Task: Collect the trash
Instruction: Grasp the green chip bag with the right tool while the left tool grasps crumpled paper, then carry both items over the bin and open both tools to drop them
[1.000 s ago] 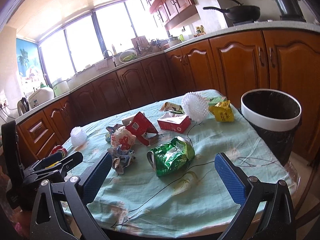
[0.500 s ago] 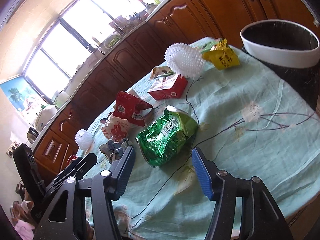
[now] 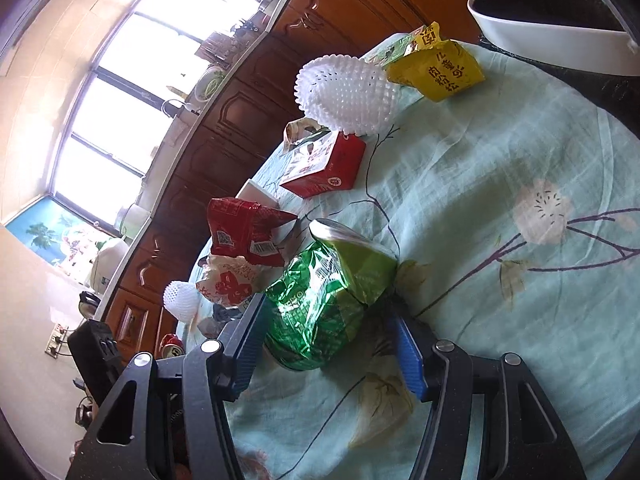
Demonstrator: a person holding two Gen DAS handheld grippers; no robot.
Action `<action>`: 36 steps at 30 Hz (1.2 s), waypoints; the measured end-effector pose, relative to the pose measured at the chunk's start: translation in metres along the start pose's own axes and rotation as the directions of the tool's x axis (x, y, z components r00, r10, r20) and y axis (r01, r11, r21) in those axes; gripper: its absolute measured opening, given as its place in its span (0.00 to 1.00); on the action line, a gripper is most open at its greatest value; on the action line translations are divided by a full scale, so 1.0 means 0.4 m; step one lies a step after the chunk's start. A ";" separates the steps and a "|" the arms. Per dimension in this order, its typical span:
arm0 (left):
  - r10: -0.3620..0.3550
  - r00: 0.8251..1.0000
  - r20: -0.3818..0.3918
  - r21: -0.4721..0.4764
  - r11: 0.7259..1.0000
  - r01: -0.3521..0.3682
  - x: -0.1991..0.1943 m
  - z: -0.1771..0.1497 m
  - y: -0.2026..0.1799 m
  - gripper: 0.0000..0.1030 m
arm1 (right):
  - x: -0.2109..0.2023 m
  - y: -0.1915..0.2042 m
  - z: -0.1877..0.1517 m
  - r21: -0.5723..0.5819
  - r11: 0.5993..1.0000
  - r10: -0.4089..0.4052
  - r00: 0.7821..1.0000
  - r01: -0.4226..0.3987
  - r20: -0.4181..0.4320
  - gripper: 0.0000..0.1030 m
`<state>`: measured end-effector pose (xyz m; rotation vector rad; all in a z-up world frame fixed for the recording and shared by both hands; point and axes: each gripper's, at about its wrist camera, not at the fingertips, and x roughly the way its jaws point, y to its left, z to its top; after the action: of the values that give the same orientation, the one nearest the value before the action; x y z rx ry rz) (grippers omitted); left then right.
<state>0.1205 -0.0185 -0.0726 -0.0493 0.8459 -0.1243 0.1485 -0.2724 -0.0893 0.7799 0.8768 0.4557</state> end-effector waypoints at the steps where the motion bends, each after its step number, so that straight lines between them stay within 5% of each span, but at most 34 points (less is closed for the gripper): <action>1: -0.011 1.000 -0.010 0.001 1.000 0.011 0.007 0.000 -0.002 0.55 | 0.006 0.001 0.004 -0.001 1.000 0.004 1.000 -0.004 -0.002 0.53; 4: -0.009 1.000 -0.013 0.018 1.000 0.009 0.015 -0.002 -0.012 0.54 | 0.030 0.006 0.009 -0.024 1.000 -0.001 1.000 0.000 -0.028 0.29; 9: -0.026 1.000 -0.009 0.041 0.999 0.026 0.014 0.006 -0.024 0.48 | 0.024 0.023 0.007 -0.087 0.996 -0.008 1.000 0.007 -0.013 0.27; 19: -0.083 0.996 0.011 0.091 0.992 0.082 -0.009 0.044 -0.091 0.41 | -0.109 0.028 0.054 -0.209 0.970 -0.099 0.984 0.129 0.145 0.24; 36: -0.257 0.966 0.028 0.225 0.943 0.244 -0.007 0.163 -0.338 0.38 | -0.289 -0.025 0.143 -0.265 0.881 -0.284 0.887 0.392 0.365 0.24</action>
<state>0.1556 -0.1528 -0.0147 0.0479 0.7615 -0.4542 0.1295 -0.3771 -0.0154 0.3567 0.5955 0.1466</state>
